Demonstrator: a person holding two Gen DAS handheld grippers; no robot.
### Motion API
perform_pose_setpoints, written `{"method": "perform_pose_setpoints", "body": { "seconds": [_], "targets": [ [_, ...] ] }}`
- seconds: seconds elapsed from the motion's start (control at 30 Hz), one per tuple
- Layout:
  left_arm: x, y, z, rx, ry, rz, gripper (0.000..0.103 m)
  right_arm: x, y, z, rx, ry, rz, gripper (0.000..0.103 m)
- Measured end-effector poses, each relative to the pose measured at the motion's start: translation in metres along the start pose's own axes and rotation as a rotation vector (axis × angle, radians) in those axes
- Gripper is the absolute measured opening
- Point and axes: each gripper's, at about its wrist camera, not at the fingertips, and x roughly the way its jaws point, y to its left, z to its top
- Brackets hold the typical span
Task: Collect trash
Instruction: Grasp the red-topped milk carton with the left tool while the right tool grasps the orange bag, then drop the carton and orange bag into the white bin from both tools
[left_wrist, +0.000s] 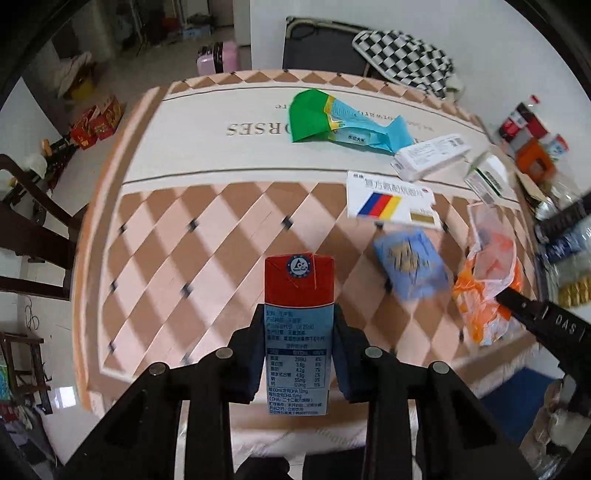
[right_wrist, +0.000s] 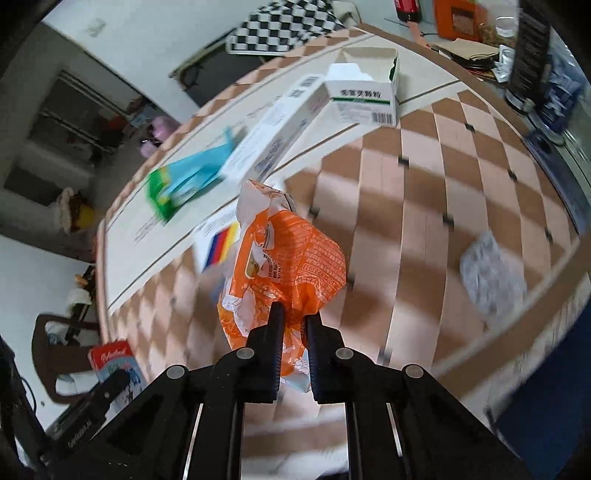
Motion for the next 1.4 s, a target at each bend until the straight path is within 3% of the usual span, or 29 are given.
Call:
{"method": "perform_pose_setpoints", "body": {
  "seconds": [0.2,0.4,0.53,0.73,0.87,1.0,1.07,1.1,1.13,1.2,1.27,1.3,1.33,1.4],
  "targets": [
    [-0.035,0.051,-0.083,-0.013,-0.004,-0.046,0.028,-0.043,0.012,-0.127,-0.035,0.014,0.051,0.012],
    [-0.029,0.109,-0.191,-0.077,0.11,-0.082,0.028,-0.02,0.006,-0.27,-0.049,0.175,0.078,0.012],
    [0.015,0.137,-0.247,-0.135,0.226,-0.087,0.028,0.037,-0.011,-0.344,-0.05,0.31,0.053,0.012],
    [0.133,0.162,-0.306,-0.208,0.381,-0.112,0.029,0.152,-0.042,-0.423,-0.064,0.427,0.025,0.012],
    [0.213,0.168,-0.326,-0.244,0.438,-0.15,0.03,0.221,-0.065,-0.448,-0.026,0.449,0.016,0.012],
    [0.267,0.173,-0.34,-0.225,0.442,-0.144,0.031,0.288,-0.08,-0.463,-0.026,0.451,0.017,0.013],
    [0.29,0.177,-0.346,-0.225,0.44,-0.126,0.05,0.315,-0.086,-0.47,-0.036,0.467,0.02,0.014],
    [0.297,0.18,-0.348,-0.233,0.439,-0.118,0.071,0.334,-0.09,-0.473,-0.043,0.48,0.003,0.02],
    [0.303,0.184,-0.35,-0.246,0.432,-0.114,0.08,0.347,-0.095,-0.477,-0.041,0.493,-0.003,0.029],
    [0.315,0.195,-0.355,-0.271,0.439,-0.071,0.081,0.368,-0.101,-0.479,-0.04,0.506,-0.011,0.042],
    [0.32,0.202,-0.362,-0.284,0.448,-0.046,0.094,0.381,-0.104,-0.483,-0.079,0.505,-0.046,0.051],
    [0.321,0.204,-0.365,-0.284,0.444,-0.019,0.099,0.386,-0.107,-0.485,-0.106,0.505,-0.069,0.062],
    [0.321,0.207,-0.367,-0.273,0.439,0.005,0.099,0.388,-0.106,-0.486,-0.127,0.506,-0.088,0.08],
    [0.319,0.207,-0.372,-0.247,0.436,0.047,0.099,0.391,-0.102,-0.486,-0.192,0.498,-0.121,0.101]
  ]
}}
